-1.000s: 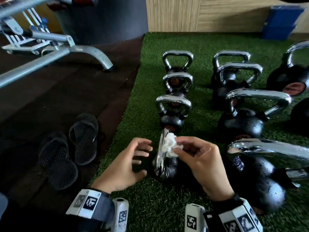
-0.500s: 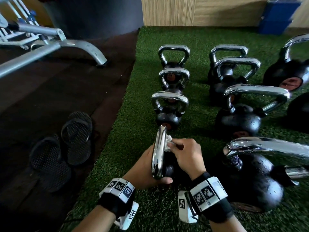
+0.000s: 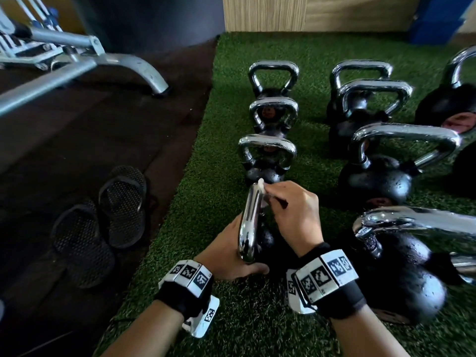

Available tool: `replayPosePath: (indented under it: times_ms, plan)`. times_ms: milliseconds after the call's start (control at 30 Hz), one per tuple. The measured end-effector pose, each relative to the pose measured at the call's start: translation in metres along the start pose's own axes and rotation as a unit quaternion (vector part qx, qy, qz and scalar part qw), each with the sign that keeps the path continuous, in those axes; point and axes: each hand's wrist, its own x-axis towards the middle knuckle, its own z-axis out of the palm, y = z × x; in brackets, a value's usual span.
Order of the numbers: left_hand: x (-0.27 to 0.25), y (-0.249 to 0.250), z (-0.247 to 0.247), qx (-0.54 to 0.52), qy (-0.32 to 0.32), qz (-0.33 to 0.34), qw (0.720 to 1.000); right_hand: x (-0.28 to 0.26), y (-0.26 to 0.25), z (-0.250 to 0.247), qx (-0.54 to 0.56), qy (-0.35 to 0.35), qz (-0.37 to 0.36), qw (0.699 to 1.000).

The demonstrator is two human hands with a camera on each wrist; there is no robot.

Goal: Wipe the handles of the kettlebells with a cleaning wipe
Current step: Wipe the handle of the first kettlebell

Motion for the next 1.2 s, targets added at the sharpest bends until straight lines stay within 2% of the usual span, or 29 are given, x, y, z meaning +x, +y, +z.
replayPosePath:
  times_ms: [133, 300, 467, 533, 633, 700, 800, 900, 1067, 1200]
  plan:
    - [0.004, -0.003, -0.006, -0.014, -0.015, 0.010, 1.000, -0.014, -0.009, -0.008, 0.015, -0.043, -0.095, 0.994]
    - [0.009, -0.003, -0.010, 0.007, -0.028, 0.014, 0.999, -0.008, -0.011, -0.014, -0.002, -0.046, -0.103, 0.994]
    - [0.012, -0.001, -0.017, -0.030, -0.064, 0.017, 0.997, -0.037, -0.026, -0.012, -0.017, -0.076, -0.150, 0.986]
    - [0.012, 0.003, -0.019, -0.033, -0.086, 0.027, 0.995, -0.041, -0.025, -0.013, 0.024, -0.063, -0.132, 0.989]
    - [0.015, 0.002, -0.018, -0.052, -0.085, 0.018, 0.995, -0.038, -0.020, -0.016, 0.108, -0.035, -0.033, 0.993]
    - [0.017, -0.002, -0.017, -0.024, -0.095, 0.002, 0.995, -0.046, -0.019, -0.018, 0.135, -0.051, 0.030, 0.989]
    - [0.018, -0.008, -0.014, 0.033, -0.131, -0.031, 0.990, -0.063, -0.020, -0.018, 0.159, -0.080, 0.071, 0.982]
    - [0.017, -0.003, -0.015, 0.069, -0.130, -0.042, 0.988, -0.070, -0.020, -0.015, 0.171, -0.076, 0.102, 0.977]
    - [0.018, -0.005, -0.017, 0.027, -0.086, -0.032, 0.995, -0.089, -0.020, -0.003, 0.109, -0.048, 0.087, 0.989]
    - [0.014, 0.000, -0.013, 0.020, -0.101, -0.051, 0.993, -0.092, -0.014, -0.004, 0.079, -0.081, 0.067, 0.991]
